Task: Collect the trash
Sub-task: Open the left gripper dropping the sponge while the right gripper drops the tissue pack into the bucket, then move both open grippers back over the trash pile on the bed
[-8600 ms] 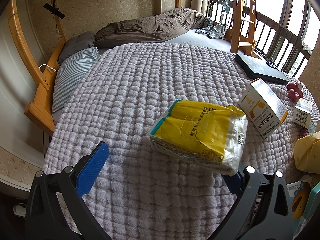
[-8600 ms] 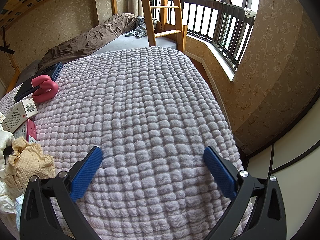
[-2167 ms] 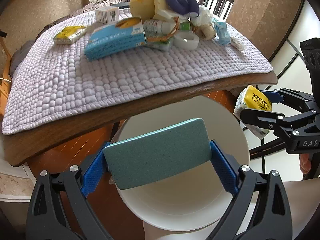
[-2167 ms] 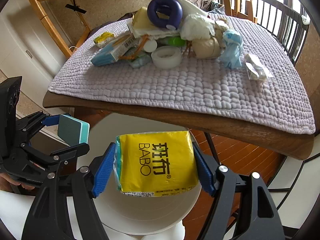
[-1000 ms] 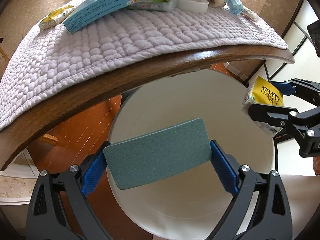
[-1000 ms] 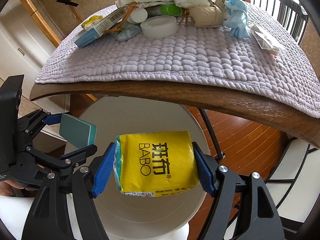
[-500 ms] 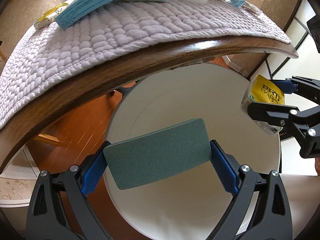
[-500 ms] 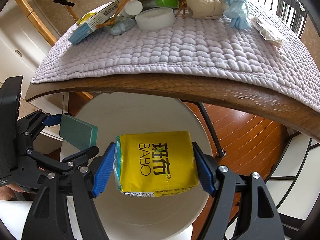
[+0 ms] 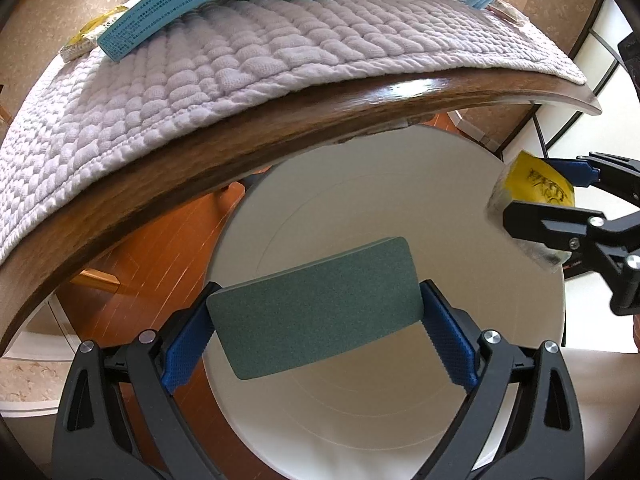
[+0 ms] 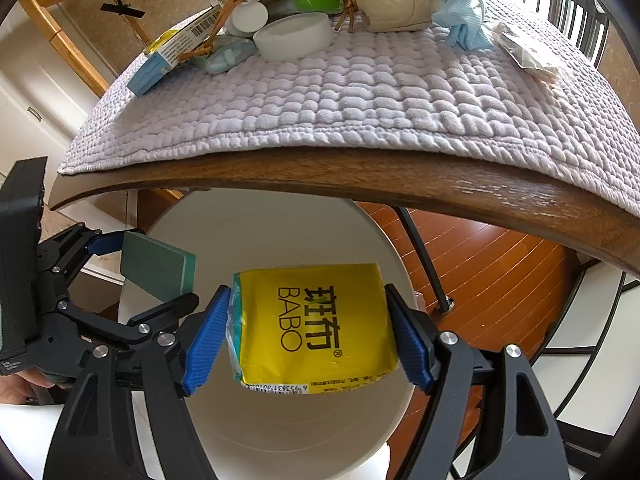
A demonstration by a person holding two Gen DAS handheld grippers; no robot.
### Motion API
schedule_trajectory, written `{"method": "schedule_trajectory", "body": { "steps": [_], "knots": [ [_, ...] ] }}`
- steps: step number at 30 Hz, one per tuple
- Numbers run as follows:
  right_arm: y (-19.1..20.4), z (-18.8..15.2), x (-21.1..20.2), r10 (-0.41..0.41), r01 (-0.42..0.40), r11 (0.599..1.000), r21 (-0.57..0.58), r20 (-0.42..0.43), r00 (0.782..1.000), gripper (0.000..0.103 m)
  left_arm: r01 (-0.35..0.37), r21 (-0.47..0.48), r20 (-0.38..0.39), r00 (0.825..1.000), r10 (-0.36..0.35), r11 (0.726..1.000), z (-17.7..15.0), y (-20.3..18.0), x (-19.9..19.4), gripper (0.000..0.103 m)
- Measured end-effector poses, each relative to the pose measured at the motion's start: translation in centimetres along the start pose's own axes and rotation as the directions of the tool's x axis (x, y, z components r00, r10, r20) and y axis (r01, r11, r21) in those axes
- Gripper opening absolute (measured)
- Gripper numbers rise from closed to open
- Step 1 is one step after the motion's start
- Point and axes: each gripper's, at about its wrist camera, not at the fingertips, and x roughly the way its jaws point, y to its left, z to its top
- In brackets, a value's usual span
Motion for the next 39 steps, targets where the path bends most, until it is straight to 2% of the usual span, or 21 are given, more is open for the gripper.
{"method": "schedule_trajectory", "body": {
  "steps": [1,3,11,16,18,23,27,31,34,39],
  "knots": [
    [-0.1,0.1,-0.2,0.000,0.000,1.000,0.005,0.008,1.000,0.082,0.001,0.002,-0.001,1.000,-0.001,1.000,0.1,0.0,0.2,0.101],
    [-0.3,0.2,-0.6,0.005,-0.005,1.000,0.009,0.018,1.000,0.085,0.004,0.006,0.005,1.000,-0.004,1.000,0.1,-0.4,0.0,0.101],
    [-0.9,0.9,-1.4,0.009,-0.010,1.000,0.005,0.029,1.000,0.085,0.022,0.013,0.012,1.000,-0.023,1.000,1.3,-1.2,-0.5,0.102],
    [-0.9,1.4,-2.4,0.007,-0.007,1.000,-0.004,0.042,0.999,0.085,0.077,-0.028,0.009,0.997,-0.076,0.997,1.9,-0.9,-0.4,0.102],
    [-0.9,1.5,-3.1,0.003,-0.002,1.000,-0.012,0.053,0.999,0.085,0.072,-0.026,0.004,0.997,-0.072,0.997,2.1,-1.0,-0.5,0.102],
    [-0.7,1.6,-6.0,-0.012,0.018,0.999,-0.046,0.127,0.992,0.085,0.050,-0.008,0.054,0.997,-0.050,0.999,2.2,-1.0,-3.0,0.102],
    [-1.1,2.5,-9.4,-0.062,0.078,0.995,-0.059,0.235,0.970,0.093,0.066,-0.019,0.132,0.989,-0.063,0.998,3.2,-0.6,-6.0,0.102],
    [-2.9,3.9,-12.2,-0.125,0.139,0.990,-0.022,0.325,0.938,0.095,0.100,-0.026,0.238,0.967,-0.091,0.995,4.5,0.3,-9.6,0.102],
    [-4.6,5.2,-13.3,-0.211,0.217,0.976,0.025,0.371,0.904,0.099,0.069,-0.037,0.280,0.958,-0.056,0.997,5.5,1.3,-11.2,0.102],
    [-6.6,7.1,-12.8,-0.276,0.278,0.959,0.049,0.374,0.885,0.099,0.035,-0.097,0.328,0.945,-0.001,0.995,6.9,4.4,-12.4,0.102]
  ]
}}
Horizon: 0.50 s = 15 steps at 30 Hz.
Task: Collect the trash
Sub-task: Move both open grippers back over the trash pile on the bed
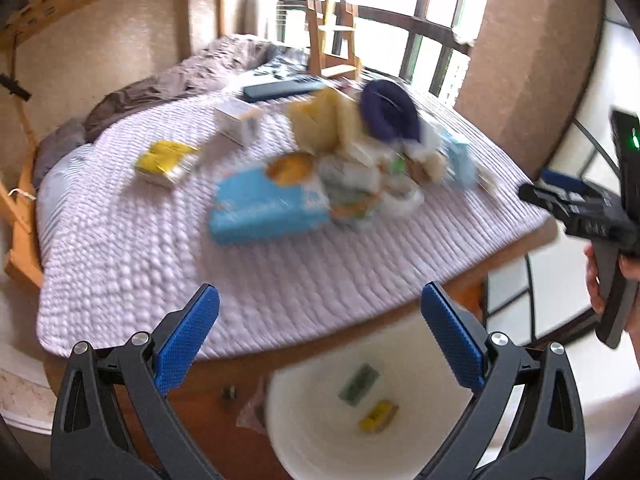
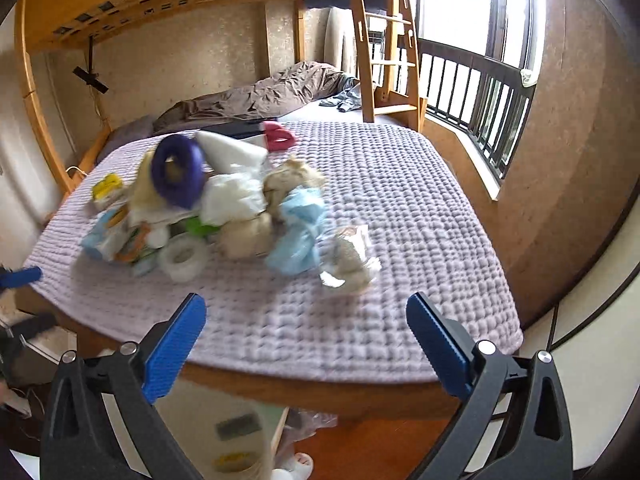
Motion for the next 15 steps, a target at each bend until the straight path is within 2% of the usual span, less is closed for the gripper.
{"method": "schedule_trajectory", "body": {
  "steps": [3,6,8,10,15],
  "knots": [
    [-0.7,0.4,1.3,0.003,-0.003,1.000,0.012,-0.013,1.000,0.099,-0.028,-0.034,0.012,1.000,0.029,0.999,1.8,1.4,0.9,0.102],
    [-1.3,0.8,2.7,0.002,-0.001,1.000,0.032,-0.028,1.000,0.099,-0.019,-0.062,-0.002,1.000,0.019,0.998,3.4,3.3,1.9,0.102],
    [-1.6,1.1,3.7,0.008,-0.006,0.999,0.040,-0.035,0.999,0.099,0.002,-0.089,-0.010,1.000,-0.003,0.996,3.7,4.8,2.2,0.102],
    [-1.9,1.4,4.5,0.008,-0.006,0.999,0.039,-0.043,0.999,0.099,0.051,-0.123,-0.023,0.998,-0.055,0.991,4.3,5.7,3.0,0.102],
    [-1.9,1.7,5.9,0.007,-0.006,1.000,0.021,-0.060,0.998,0.099,0.085,-0.153,-0.045,0.995,-0.093,0.985,5.3,6.2,4.8,0.101]
  ]
}}
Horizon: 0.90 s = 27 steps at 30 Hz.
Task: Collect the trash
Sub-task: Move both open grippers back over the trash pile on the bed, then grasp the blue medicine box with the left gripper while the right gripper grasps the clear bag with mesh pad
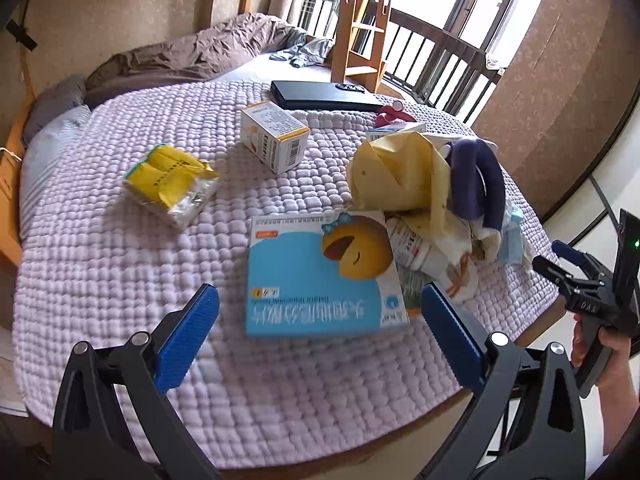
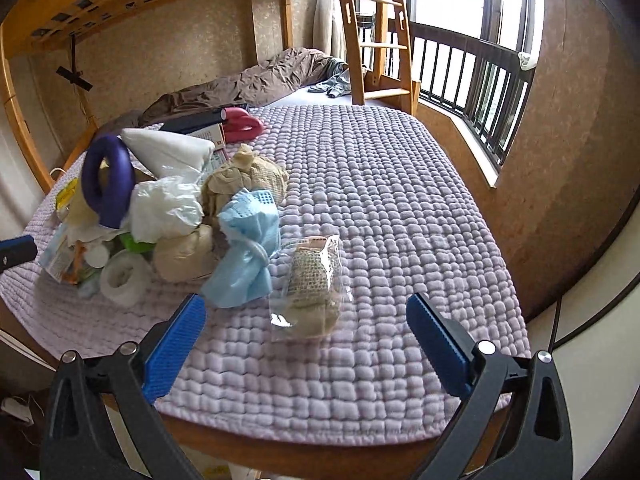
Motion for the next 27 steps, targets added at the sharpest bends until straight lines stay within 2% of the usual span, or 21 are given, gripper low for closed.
{"method": "schedule_trajectory", "body": {
  "steps": [5,17,20,27],
  "knots": [
    [0.1,0.2,1.1,0.015,-0.015,1.000,0.004,-0.015,1.000,0.099,0.030,-0.005,-0.036,0.999,-0.030,1.000,0.6,-0.1,1.5,0.101],
    [0.0,0.6,2.7,0.045,-0.044,0.999,0.021,-0.026,0.999,0.097,0.004,0.015,-0.083,0.997,-0.003,1.000,0.9,-0.2,4.0,0.101],
    [0.0,0.8,2.7,0.061,-0.061,0.998,0.022,-0.029,0.998,0.092,-0.009,0.029,-0.077,0.997,0.011,1.000,0.8,-0.3,4.2,0.101],
    [0.3,0.6,1.5,0.047,-0.048,0.999,-0.018,-0.015,0.999,0.091,-0.020,0.061,-0.062,0.998,0.024,0.998,0.8,-0.5,4.3,0.101]
  ]
}}
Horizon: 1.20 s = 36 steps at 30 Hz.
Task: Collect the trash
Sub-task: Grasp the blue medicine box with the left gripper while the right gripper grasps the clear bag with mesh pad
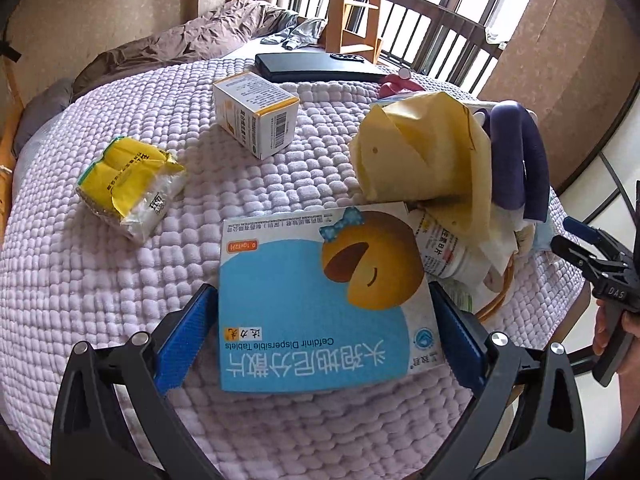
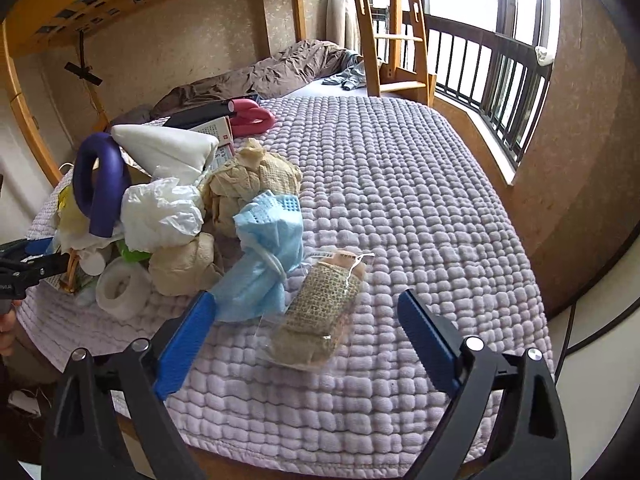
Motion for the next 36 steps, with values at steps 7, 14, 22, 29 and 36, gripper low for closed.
{"method": "schedule_trajectory", "body": {
  "steps": [7,14,22,29,36],
  "knots": [
    [-0.7,-0.2,-0.7,-0.010,0.009,1.000,-0.005,-0.010,1.000,0.091,-0.005,0.022,0.007,1.000,0.005,1.000,-0.2,-0.1,0.0,0.101],
    [-1.7,-0.6,0.6,-0.062,0.063,0.998,0.019,-0.052,0.997,0.074,-0.004,0.023,0.008,1.000,0.004,1.000,0.0,-0.1,0.1,0.101],
    [-1.8,0.0,2.0,-0.085,0.087,0.996,0.035,-0.058,0.995,0.070,-0.006,0.019,0.010,1.000,0.006,1.000,0.2,0.0,0.0,0.101],
    [-0.2,0.6,2.7,-0.160,0.156,0.986,-0.064,-0.052,0.986,0.064,-0.005,0.021,0.009,1.000,0.004,1.000,0.2,0.1,-0.1,0.101],
    [-0.6,0.6,2.6,-0.091,0.091,0.996,0.000,-0.079,0.993,0.047,-0.003,0.020,0.009,1.000,0.003,1.000,0.2,0.1,-0.2,0.099]
  ]
}}
